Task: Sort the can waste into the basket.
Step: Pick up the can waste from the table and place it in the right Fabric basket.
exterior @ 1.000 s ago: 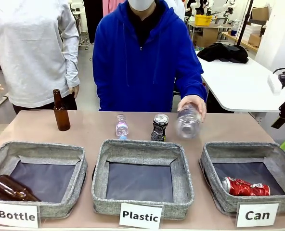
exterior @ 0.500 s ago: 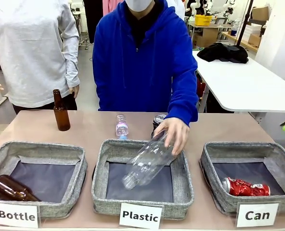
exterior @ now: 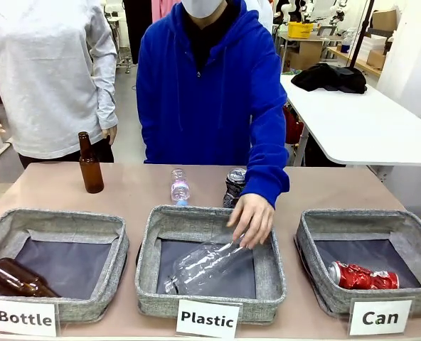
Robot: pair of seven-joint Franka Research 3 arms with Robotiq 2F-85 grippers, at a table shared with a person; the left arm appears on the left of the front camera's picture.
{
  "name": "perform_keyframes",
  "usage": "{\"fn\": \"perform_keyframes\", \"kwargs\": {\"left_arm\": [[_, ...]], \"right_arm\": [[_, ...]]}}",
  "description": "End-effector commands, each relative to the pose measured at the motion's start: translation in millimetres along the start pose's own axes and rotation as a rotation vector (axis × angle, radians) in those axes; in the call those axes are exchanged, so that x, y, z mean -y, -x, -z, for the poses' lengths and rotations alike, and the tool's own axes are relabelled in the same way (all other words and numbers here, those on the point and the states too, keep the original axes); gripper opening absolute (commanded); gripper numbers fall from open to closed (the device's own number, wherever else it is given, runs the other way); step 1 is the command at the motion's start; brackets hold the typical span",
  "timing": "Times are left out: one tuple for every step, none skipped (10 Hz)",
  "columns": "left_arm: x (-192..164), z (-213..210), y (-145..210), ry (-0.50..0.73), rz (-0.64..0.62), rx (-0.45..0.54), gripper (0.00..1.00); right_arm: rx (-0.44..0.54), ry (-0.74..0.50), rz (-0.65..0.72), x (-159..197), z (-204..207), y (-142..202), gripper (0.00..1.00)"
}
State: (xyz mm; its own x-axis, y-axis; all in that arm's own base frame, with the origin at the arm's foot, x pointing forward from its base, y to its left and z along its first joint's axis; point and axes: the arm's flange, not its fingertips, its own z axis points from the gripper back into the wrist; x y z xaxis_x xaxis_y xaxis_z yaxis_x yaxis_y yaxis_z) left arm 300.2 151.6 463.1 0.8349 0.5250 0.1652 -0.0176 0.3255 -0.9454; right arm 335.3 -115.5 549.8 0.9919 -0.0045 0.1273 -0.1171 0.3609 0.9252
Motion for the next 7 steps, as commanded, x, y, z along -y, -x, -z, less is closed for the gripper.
{"fn": "perform_keyframes", "kwargs": {"left_arm": [[1,-2,3,-0.003,-0.009,-0.011,1.0],[1,-2,3,-0.003,-0.009,-0.011,1.0],[1,-2,3,-0.003,-0.009,-0.011,1.0],[1,-2,3,-0.003,-0.009,-0.011,1.0],[1,-2,3,-0.003,-0.009,-0.011,1.0],[1,-2,3,-0.003,-0.009,-0.011,1.0],[1,-2,3,-0.003,-0.009,-0.011,1.0]], "right_arm": [[0.588,-0.508,0.399,0,1,-4,1.0],[0.604,-0.489,0.415,4,2,-8,1.0],[0.642,-0.325,0.388,6,11,-18,1.0],[0.174,-0.19,0.213,16,-15,-7,1.0],[0.174,-0.19,0.213,16,-15,-7,1.0],[0.174,-0.19,0.213,16,-15,-7,1.0],[0.174,-0.19,0.213,16,-15,-7,1.0]]}}
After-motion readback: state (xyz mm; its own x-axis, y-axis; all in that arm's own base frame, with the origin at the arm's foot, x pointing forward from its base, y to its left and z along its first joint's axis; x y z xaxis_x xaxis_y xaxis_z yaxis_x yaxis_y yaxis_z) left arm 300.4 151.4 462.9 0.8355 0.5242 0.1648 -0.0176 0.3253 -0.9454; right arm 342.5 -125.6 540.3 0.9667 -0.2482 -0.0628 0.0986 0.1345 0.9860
